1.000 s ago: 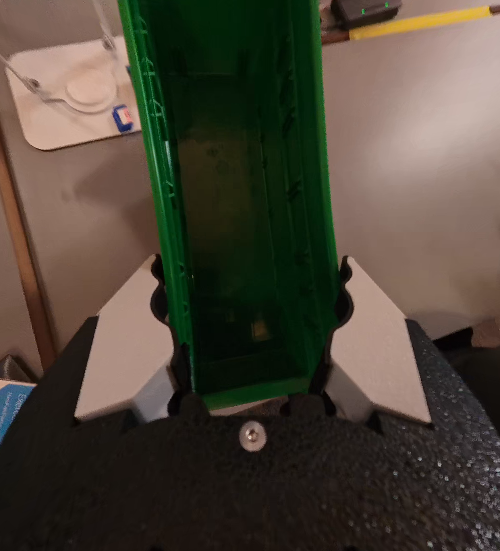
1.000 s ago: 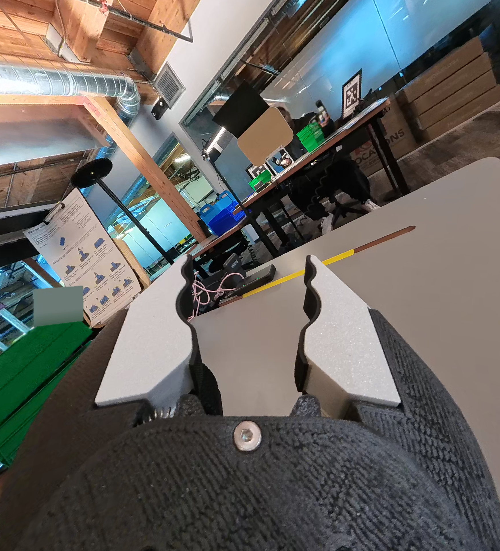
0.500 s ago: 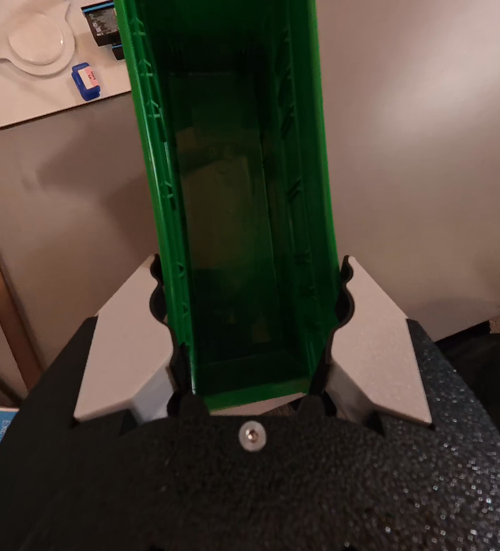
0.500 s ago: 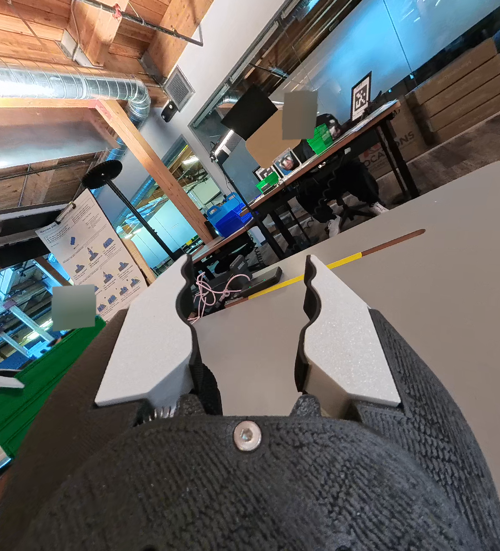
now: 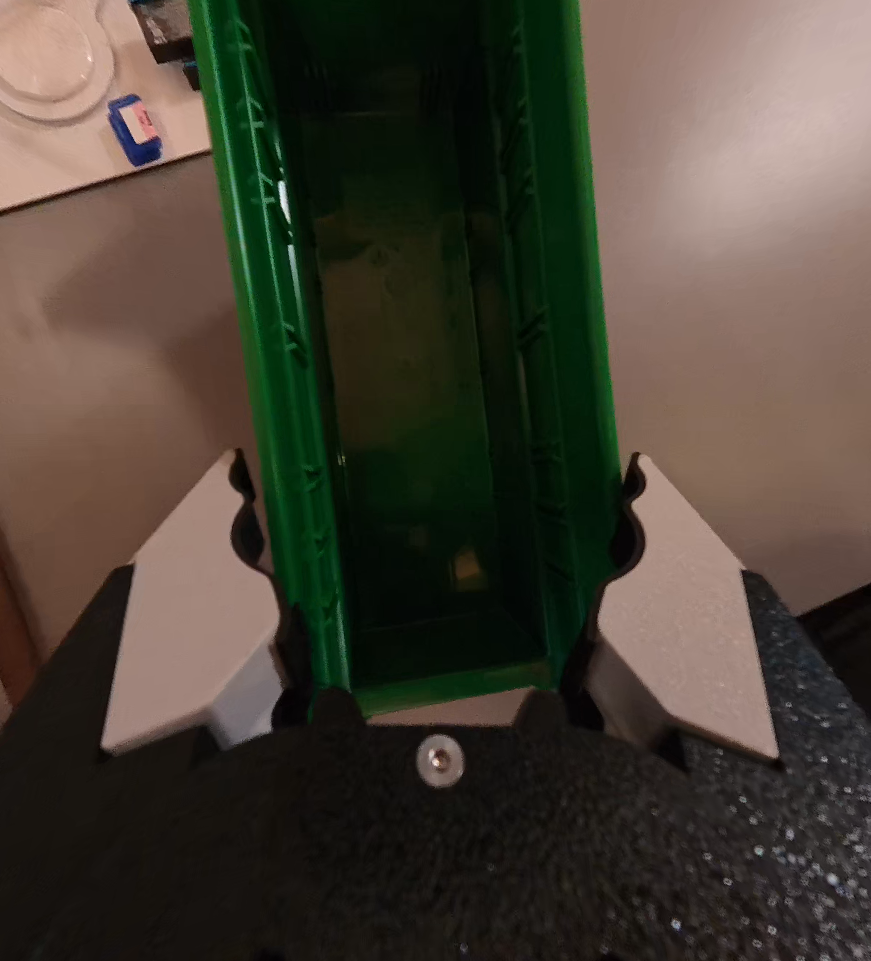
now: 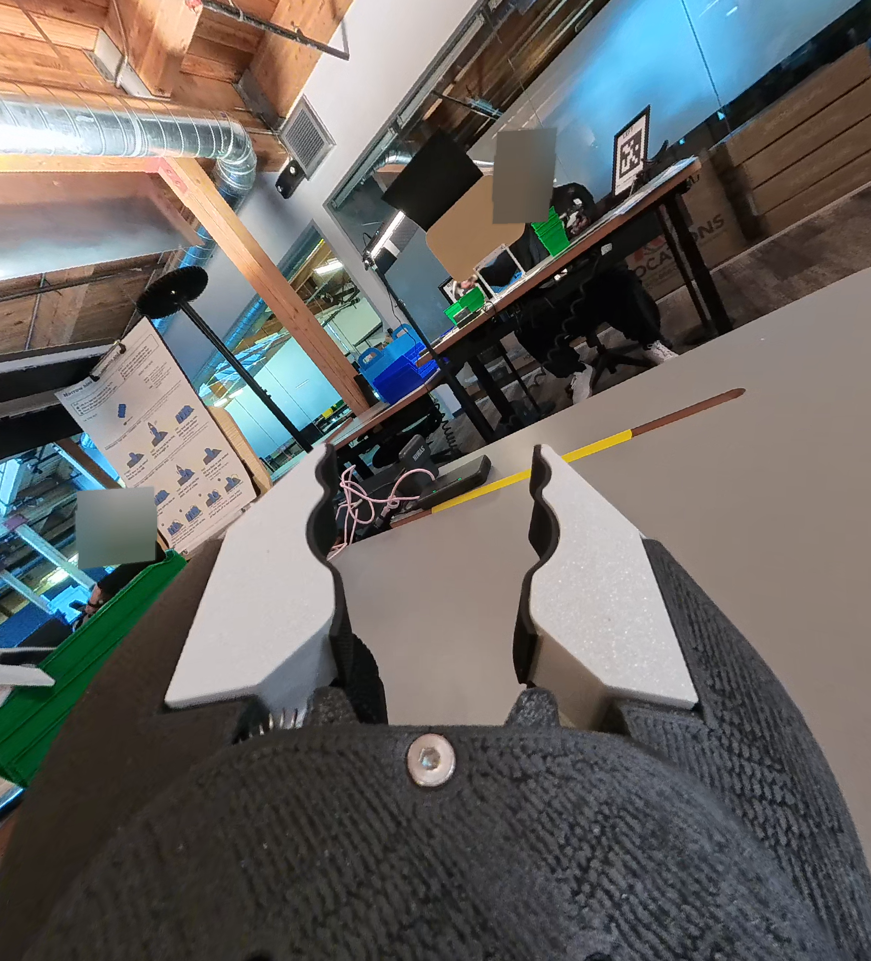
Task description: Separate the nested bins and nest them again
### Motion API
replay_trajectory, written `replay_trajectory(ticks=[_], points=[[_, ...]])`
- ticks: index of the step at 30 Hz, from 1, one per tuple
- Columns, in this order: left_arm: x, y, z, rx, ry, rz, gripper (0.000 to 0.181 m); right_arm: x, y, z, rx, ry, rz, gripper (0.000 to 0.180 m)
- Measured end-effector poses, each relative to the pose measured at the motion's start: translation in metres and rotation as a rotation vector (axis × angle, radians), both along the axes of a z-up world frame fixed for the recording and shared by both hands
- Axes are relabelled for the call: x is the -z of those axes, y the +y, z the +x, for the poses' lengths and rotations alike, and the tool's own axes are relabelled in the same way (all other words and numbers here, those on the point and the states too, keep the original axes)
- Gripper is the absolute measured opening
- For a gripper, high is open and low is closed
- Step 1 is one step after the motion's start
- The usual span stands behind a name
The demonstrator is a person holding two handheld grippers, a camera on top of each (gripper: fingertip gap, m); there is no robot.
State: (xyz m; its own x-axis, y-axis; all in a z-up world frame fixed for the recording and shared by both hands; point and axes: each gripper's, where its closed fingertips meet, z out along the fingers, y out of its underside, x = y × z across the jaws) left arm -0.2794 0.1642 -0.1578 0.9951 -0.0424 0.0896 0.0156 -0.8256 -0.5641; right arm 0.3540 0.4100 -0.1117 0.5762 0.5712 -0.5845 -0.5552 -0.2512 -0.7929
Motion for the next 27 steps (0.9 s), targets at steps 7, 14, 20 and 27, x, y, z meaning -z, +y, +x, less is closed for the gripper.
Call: replay_trajectory(ticks=[7,14,20,27], points=[[-0.043,0.004,-0.006,-0.052,0.074,0.223,0.159,0.002,0.0,-0.004,-0.005,-0.02,-0.003,0.074],[-0.054,-0.042,-0.024,-0.238,0.082,0.447,0.159,0.003,0.0,-0.006,0.002,-0.046,-0.007,0.074],[-0.014,-0.067,-0.018,-0.241,-0.144,0.688,0.159,0.005,0.003,-0.001,0.051,-0.081,0.001,0.074],[-0.011,-0.064,-0.012,-0.197,-0.285,0.903,0.159,0.016,0.012,0.014,0.335,-0.415,0.123,0.074]])
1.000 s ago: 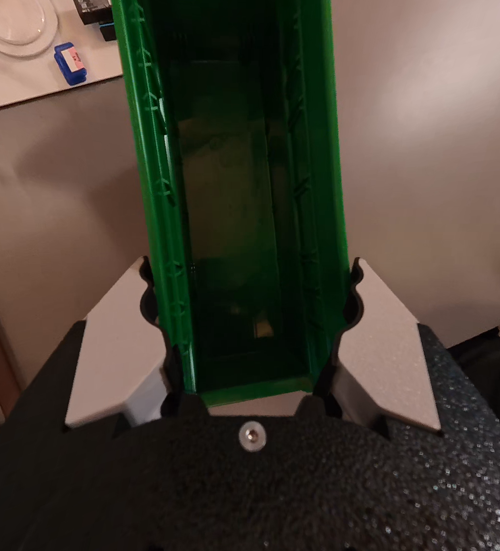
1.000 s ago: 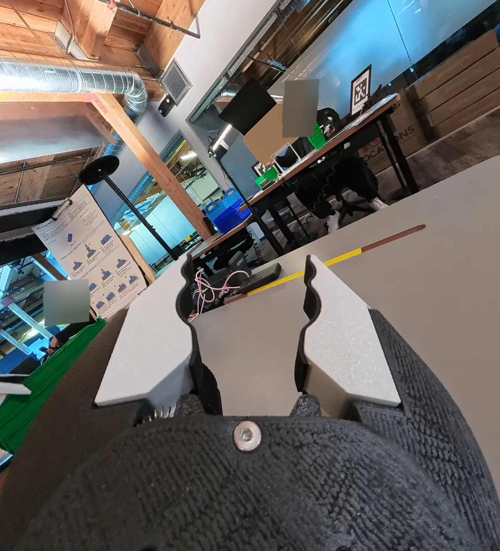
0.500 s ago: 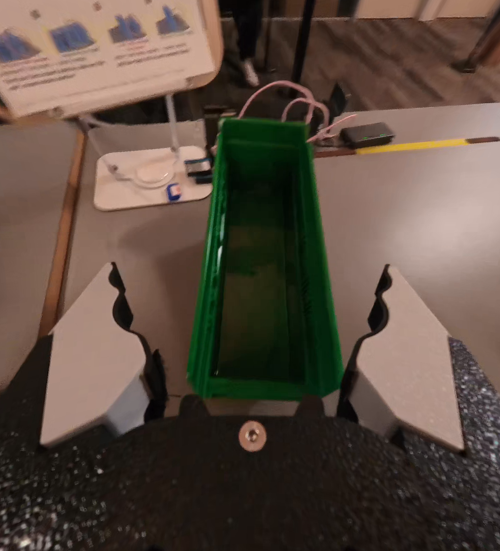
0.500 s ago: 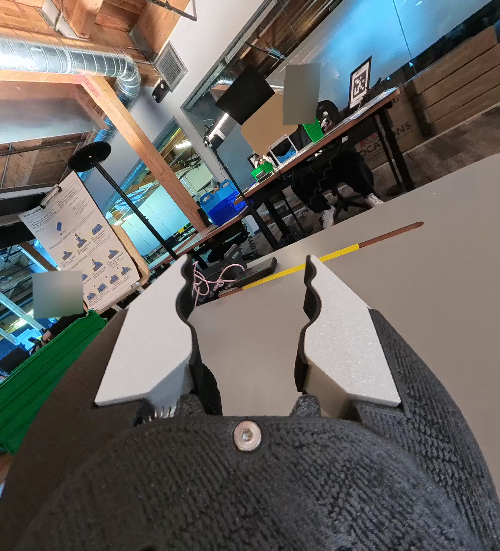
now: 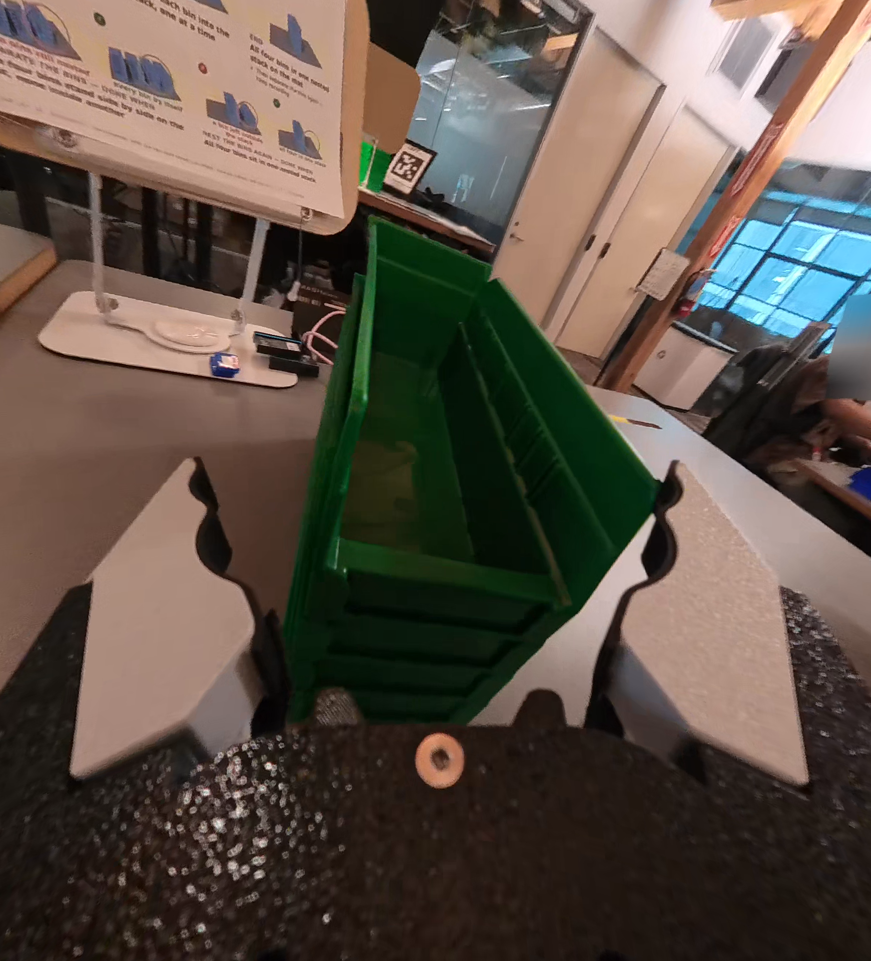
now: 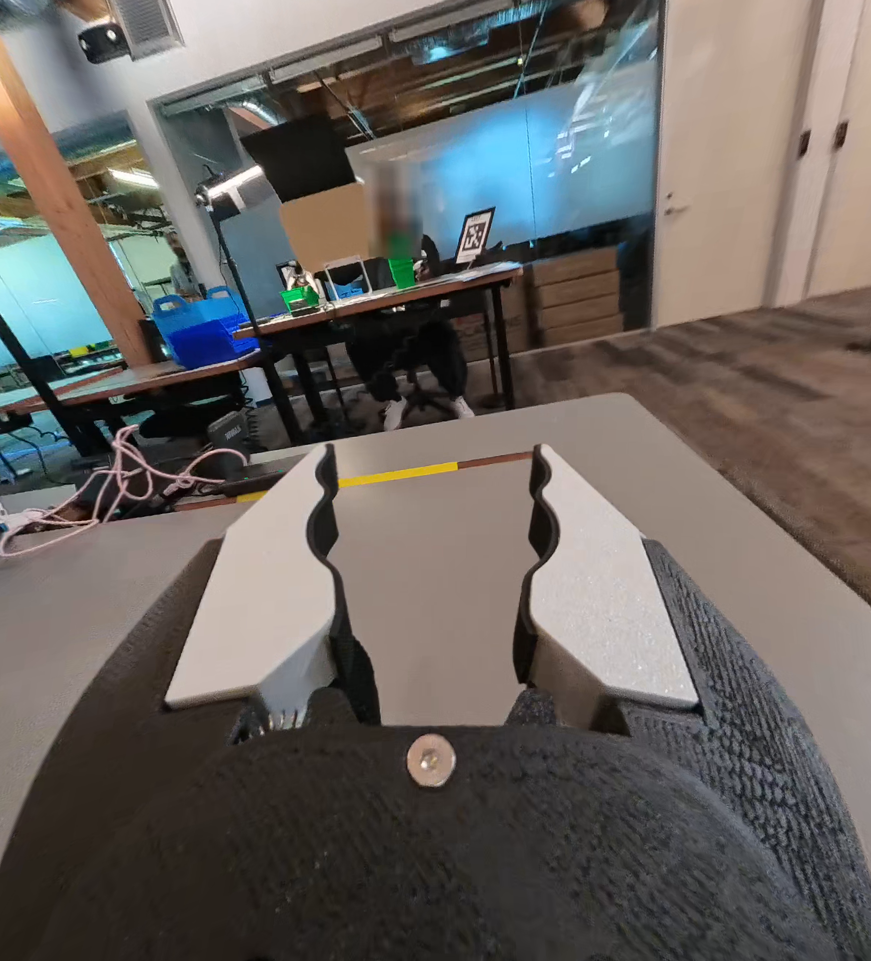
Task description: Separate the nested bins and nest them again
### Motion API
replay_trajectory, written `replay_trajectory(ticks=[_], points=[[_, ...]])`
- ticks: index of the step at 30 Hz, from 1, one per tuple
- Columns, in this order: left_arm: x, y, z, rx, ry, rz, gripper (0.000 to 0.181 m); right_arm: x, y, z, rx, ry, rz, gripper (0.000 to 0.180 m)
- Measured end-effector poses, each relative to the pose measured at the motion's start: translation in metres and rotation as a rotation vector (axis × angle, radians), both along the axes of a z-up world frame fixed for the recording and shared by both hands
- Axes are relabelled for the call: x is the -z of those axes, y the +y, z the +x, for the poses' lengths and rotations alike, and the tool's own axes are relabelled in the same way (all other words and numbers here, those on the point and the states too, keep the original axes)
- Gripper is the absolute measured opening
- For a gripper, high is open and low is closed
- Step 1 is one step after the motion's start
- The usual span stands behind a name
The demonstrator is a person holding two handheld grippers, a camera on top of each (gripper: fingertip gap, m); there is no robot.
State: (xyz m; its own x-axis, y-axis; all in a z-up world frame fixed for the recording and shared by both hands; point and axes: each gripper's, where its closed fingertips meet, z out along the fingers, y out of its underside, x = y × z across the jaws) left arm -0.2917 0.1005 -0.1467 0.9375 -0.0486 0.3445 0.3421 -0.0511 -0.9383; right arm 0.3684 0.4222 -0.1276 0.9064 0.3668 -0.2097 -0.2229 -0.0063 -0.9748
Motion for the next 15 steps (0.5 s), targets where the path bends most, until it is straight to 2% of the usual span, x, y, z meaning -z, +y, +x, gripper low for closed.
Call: replay_trajectory(ticks=[3,7,9,11,15], points=[[0.008,-0.001,0.004,0.068,-0.014,-0.006,0.159,-0.006,-0.006,-0.006,-0.001,-0.008,0.059,0.074],[0.023,-0.005,0.031,0.239,-0.076,-0.022,0.159,-0.013,-0.013,-0.016,-0.005,-0.033,0.105,0.074],[0.025,-0.008,0.038,0.234,-0.052,0.005,0.158,-0.02,-0.019,-0.029,-0.026,-0.027,0.119,0.074],[0.023,-0.016,0.054,0.272,-0.065,0.041,0.158,-0.027,-0.03,-0.057,-0.086,0.026,0.117,0.073],[0.021,-0.027,0.083,0.382,-0.133,0.126,0.149,-0.044,-0.065,-0.162,-0.362,0.061,0.074,0.074]])
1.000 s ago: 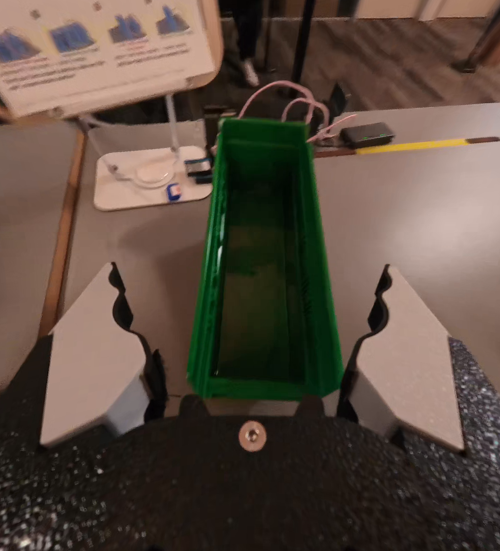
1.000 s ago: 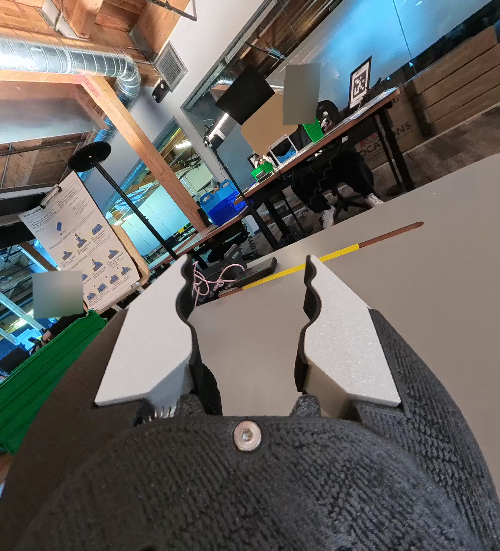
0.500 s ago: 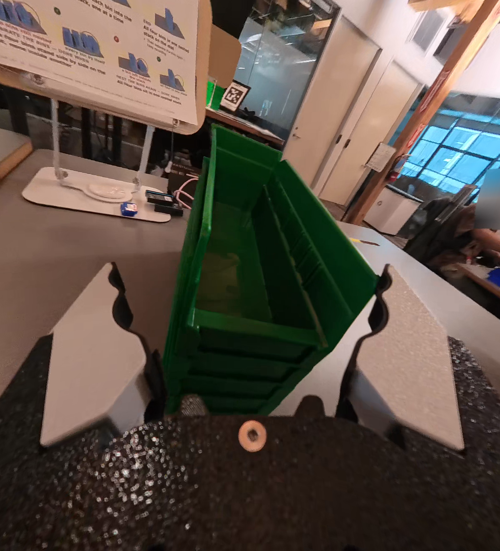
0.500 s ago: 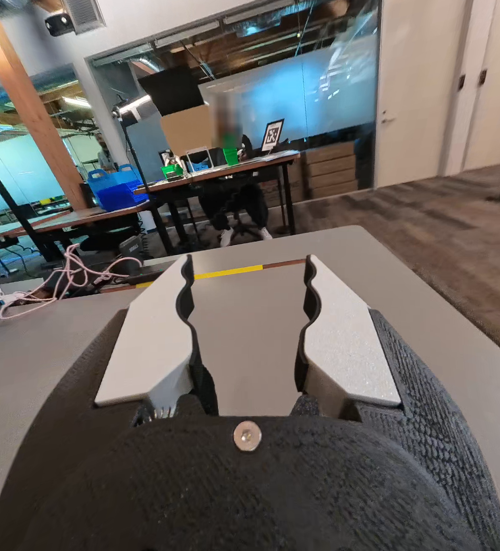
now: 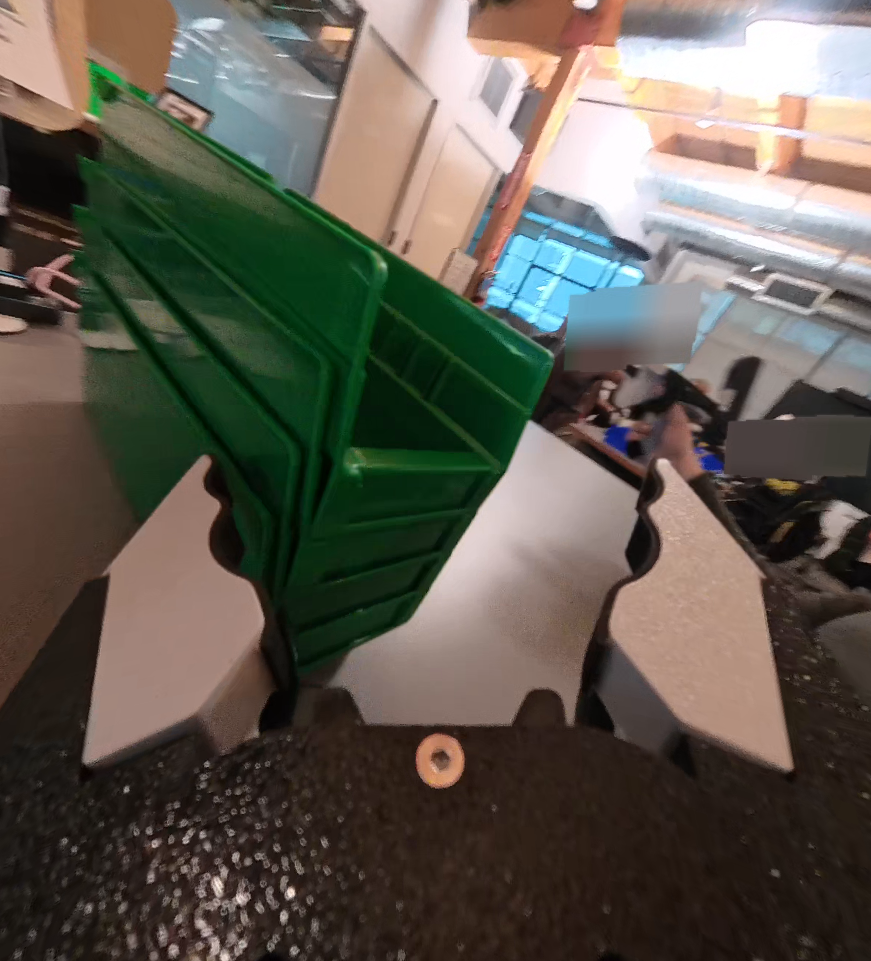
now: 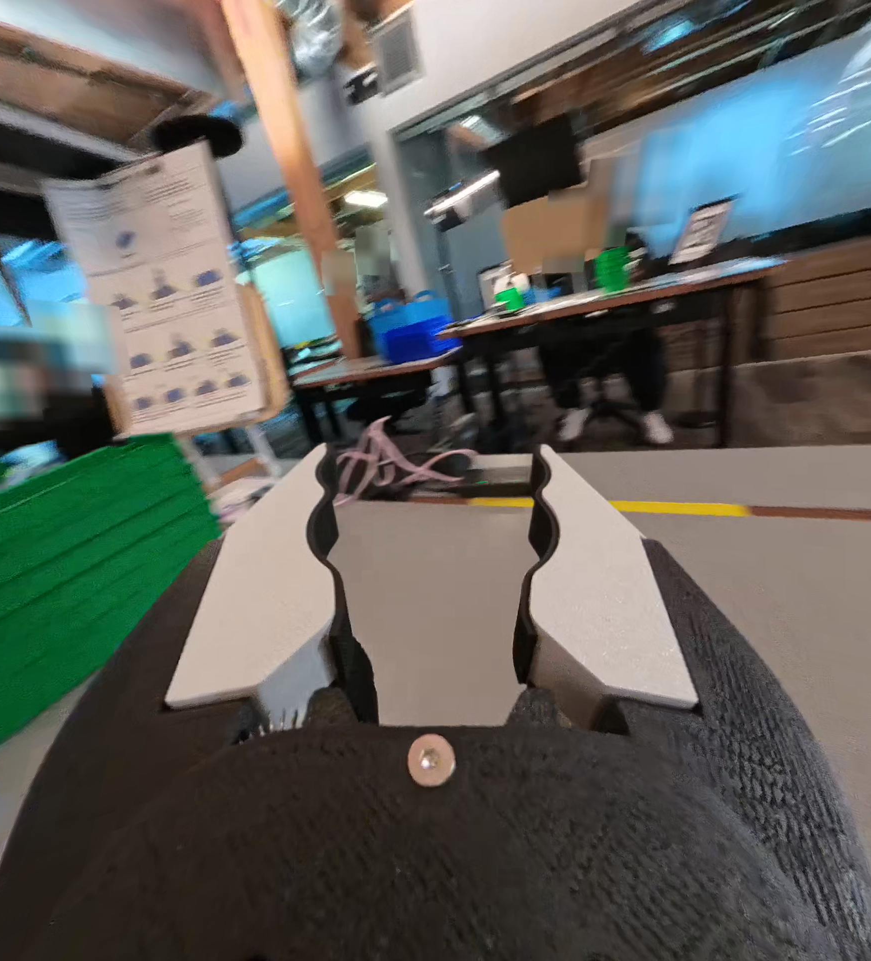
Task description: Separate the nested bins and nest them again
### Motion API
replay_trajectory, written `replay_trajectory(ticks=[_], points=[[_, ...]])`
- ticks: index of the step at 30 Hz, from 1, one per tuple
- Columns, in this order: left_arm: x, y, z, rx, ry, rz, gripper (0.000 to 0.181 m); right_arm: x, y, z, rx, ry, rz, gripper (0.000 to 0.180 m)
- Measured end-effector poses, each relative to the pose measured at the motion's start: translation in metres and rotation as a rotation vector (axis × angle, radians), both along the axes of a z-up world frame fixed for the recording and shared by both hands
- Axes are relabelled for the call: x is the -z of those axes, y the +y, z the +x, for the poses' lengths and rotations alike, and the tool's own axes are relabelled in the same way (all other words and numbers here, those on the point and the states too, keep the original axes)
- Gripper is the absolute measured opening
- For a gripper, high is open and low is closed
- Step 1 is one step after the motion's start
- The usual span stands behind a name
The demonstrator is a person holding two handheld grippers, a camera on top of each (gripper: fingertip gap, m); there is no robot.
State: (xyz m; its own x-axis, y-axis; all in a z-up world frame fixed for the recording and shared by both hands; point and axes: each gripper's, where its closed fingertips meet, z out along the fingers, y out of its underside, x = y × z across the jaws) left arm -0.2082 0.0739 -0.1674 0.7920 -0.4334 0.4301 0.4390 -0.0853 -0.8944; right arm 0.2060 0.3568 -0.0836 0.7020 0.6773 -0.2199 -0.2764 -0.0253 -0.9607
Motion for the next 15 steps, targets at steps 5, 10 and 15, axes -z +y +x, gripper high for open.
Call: replay_trajectory(ticks=[5,10,15], points=[[-0.013,-0.003,0.001,0.045,-0.103,0.163,0.146,-0.038,-0.065,-0.168,-0.412,-0.151,-0.082,0.092],[-0.026,-0.025,-0.069,-0.37,-0.267,0.435,0.151,-0.06,-0.186,-0.328,-1.047,-0.253,-0.458,0.118],[-0.026,-0.029,-0.079,-0.366,-0.294,0.447,0.154,-0.004,-0.156,-0.421,-0.692,-0.763,-0.57,0.158]])
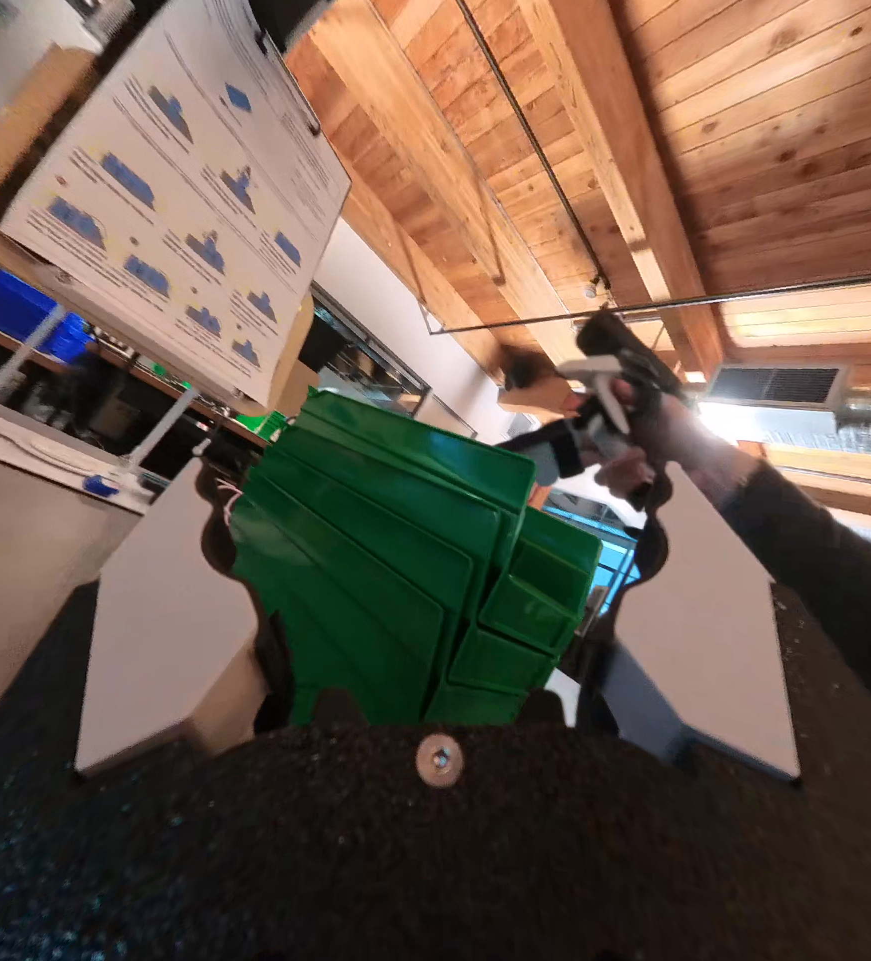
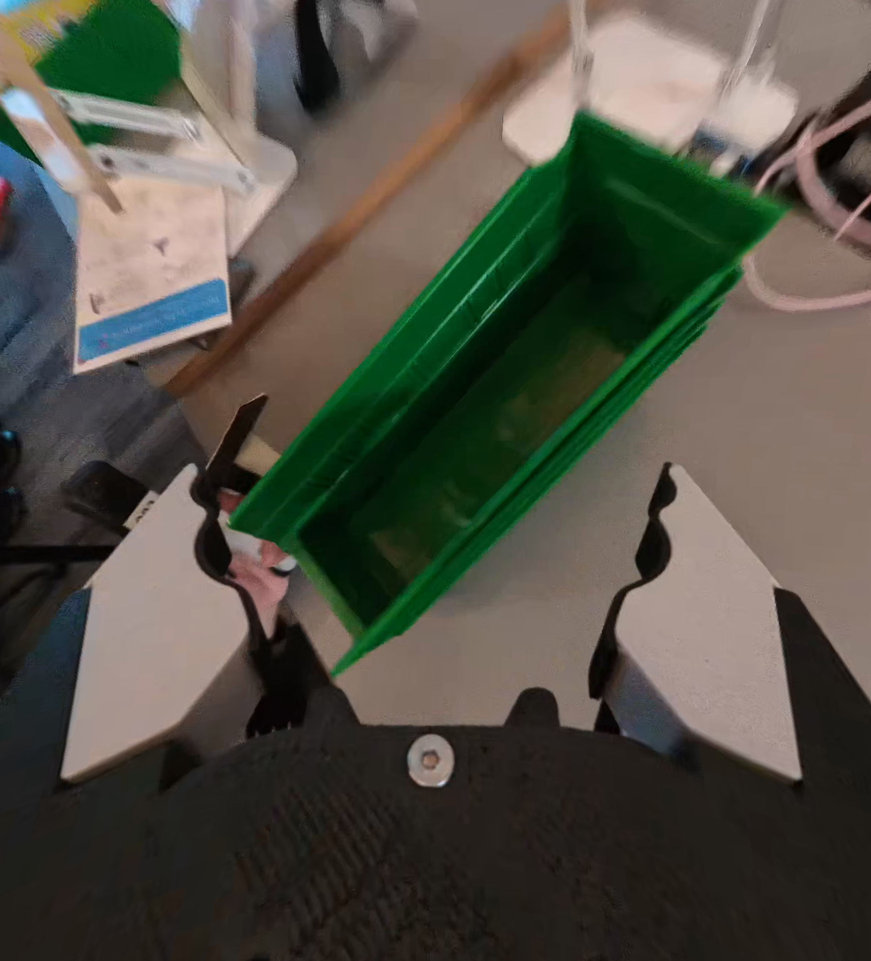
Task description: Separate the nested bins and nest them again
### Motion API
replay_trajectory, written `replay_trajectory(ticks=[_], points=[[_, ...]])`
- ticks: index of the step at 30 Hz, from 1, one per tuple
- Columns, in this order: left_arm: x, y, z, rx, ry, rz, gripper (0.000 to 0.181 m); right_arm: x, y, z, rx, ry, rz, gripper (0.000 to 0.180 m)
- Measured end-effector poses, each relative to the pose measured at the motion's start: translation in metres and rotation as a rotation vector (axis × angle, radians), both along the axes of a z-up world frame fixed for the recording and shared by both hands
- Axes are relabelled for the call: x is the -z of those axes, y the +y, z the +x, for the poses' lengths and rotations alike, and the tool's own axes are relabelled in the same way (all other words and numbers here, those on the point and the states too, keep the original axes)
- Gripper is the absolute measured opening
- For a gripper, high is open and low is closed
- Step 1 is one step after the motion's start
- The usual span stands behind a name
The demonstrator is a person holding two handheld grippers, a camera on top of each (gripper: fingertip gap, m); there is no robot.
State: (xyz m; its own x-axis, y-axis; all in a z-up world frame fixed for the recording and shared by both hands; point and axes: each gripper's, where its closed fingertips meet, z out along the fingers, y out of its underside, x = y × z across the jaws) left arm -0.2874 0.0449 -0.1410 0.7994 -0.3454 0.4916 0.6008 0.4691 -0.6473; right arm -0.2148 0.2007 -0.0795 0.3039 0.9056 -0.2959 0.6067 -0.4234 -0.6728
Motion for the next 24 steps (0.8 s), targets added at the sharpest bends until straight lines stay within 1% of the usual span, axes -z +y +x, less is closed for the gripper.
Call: replay_trajectory(ticks=[2,5,8,11,14,17,19,24], points=[[0.002,0.003,-0.001,-0.005,0.003,-0.006,0.153,0.022,-0.007,-0.019,0.026,-0.153,-0.101,0.16],[0.002,0.004,-0.005,0.013,-0.022,-0.007,0.154,0.048,0.001,-0.031,0.116,-0.33,-0.099,0.159],[0.006,0.011,-0.006,0.047,-0.053,-0.039,0.156,0.068,-0.001,-0.035,0.155,-0.472,-0.102,0.159],[0.009,0.017,-0.003,0.071,-0.048,-0.067,0.156,0.074,0.004,-0.034,0.179,-0.579,-0.054,0.146],[0.01,0.019,-0.003,0.083,-0.058,-0.064,0.155,0.072,0.008,-0.037,0.204,-0.583,-0.054,0.136],[0.01,0.021,-0.003,0.12,-0.087,-0.06,0.154,0.067,0.012,-0.041,0.186,-0.544,-0.054,0.12],[0.012,0.024,-0.003,0.136,-0.098,-0.069,0.154,0.062,0.014,-0.043,0.17,-0.515,-0.059,0.112],[0.015,0.032,0.003,0.158,-0.092,-0.097,0.152,0.043,0.016,-0.041,0.122,-0.512,-0.021,0.111]])
